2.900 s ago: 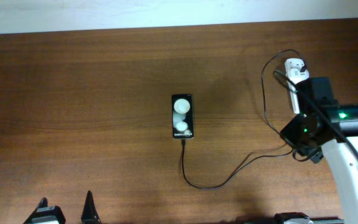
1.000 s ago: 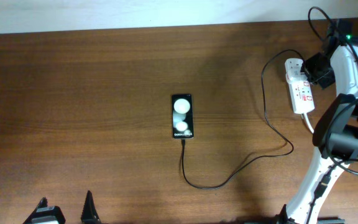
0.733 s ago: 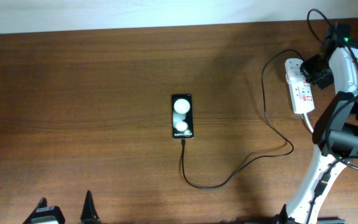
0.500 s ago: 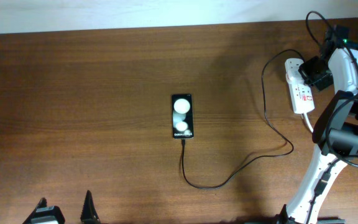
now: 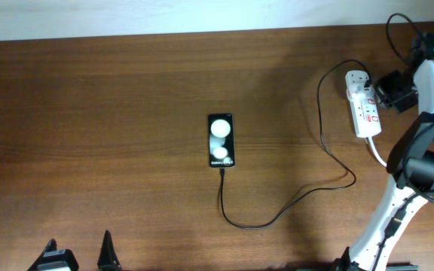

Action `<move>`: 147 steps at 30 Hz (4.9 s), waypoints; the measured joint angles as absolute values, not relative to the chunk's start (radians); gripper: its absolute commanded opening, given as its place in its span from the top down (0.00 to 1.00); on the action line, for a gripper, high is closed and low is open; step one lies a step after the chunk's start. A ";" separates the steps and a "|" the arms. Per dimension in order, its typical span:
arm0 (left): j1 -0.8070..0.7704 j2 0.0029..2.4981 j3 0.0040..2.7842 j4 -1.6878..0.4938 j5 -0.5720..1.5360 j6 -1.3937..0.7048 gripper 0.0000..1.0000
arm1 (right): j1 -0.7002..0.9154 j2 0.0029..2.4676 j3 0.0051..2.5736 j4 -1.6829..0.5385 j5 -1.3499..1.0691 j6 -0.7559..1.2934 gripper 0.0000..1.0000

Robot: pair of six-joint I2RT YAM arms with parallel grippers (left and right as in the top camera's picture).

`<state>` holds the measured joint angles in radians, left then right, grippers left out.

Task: Plug charger to phone and switch on socket

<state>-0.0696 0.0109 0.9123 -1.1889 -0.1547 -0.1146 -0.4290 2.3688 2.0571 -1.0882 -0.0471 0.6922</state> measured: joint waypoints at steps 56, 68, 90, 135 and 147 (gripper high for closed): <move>-0.070 0.011 0.912 -1.192 -0.154 -0.115 0.01 | -0.204 0.925 2.037 -0.910 -0.410 0.609 0.84; -0.070 0.011 0.912 -1.193 -0.155 -0.115 0.01 | -0.030 0.388 1.592 -0.578 -0.530 0.553 0.83; -0.070 0.011 0.912 -1.193 -0.154 -0.115 0.01 | 0.036 0.016 1.554 -0.562 -0.358 0.358 0.07; -0.070 0.011 0.912 -1.193 -0.155 -0.115 0.01 | 0.015 0.016 0.017 0.142 -0.025 0.351 0.01; -0.070 0.011 0.912 -1.193 -0.155 -0.115 0.01 | 0.015 0.015 0.011 -0.073 0.015 0.352 0.01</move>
<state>-0.0696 0.0109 0.9123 -1.1931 -0.1547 -0.1146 0.0154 0.0154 0.0109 -0.0731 0.0151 0.3515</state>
